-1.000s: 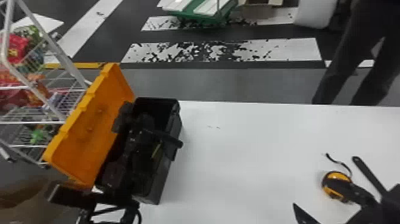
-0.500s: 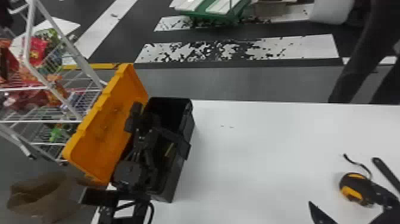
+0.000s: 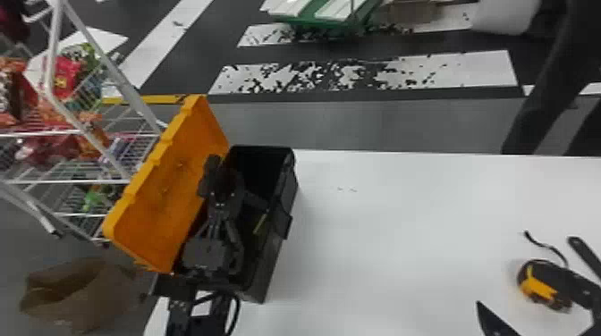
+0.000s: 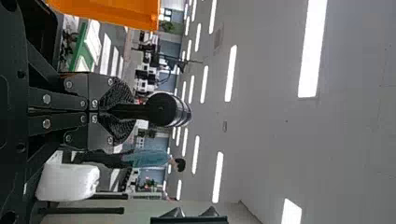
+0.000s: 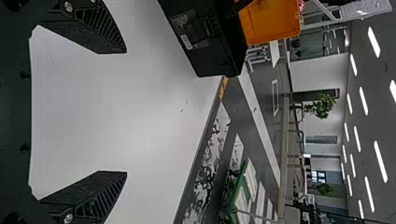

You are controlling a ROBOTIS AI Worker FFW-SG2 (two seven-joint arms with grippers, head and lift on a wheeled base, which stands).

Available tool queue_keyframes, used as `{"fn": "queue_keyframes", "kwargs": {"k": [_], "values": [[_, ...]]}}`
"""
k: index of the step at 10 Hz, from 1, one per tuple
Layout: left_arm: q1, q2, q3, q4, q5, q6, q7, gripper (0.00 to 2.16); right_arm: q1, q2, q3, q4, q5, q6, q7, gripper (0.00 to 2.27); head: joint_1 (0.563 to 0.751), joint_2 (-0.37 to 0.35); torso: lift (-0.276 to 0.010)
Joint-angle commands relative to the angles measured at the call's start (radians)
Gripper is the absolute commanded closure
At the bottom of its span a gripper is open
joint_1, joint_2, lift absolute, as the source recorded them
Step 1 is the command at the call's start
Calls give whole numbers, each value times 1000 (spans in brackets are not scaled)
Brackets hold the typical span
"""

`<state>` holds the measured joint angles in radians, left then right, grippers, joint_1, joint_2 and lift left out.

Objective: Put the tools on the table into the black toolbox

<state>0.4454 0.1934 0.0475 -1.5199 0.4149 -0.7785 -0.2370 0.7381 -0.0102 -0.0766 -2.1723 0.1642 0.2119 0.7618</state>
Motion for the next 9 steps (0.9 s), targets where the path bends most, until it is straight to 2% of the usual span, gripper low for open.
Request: {"fn": "queue_keyframes", "kwargs": {"k": [1,2,3,4,7,9], "values": [[-39,1,5,58,-2,2,7,1386,3,1,0,0,0,-1,2,83,695,299,-39],[-45,6,11,60,-5,14,15,1355,4,3,0,0,0,-1,2,83,695,302,-39],[-48,11,18,60,-5,26,21,508,4,1,0,0,0,-1,2,83,695,310,-39],[-47,12,26,55,-1,54,30,-2,3,3,0,0,0,-1,2,83,695,317,-39],[-28,12,40,35,18,63,30,29,3,4,-2,2,0,-1,2,83,695,340,-39],[15,12,55,-23,18,63,28,26,3,7,-6,2,0,-1,2,83,695,344,-39]]}}
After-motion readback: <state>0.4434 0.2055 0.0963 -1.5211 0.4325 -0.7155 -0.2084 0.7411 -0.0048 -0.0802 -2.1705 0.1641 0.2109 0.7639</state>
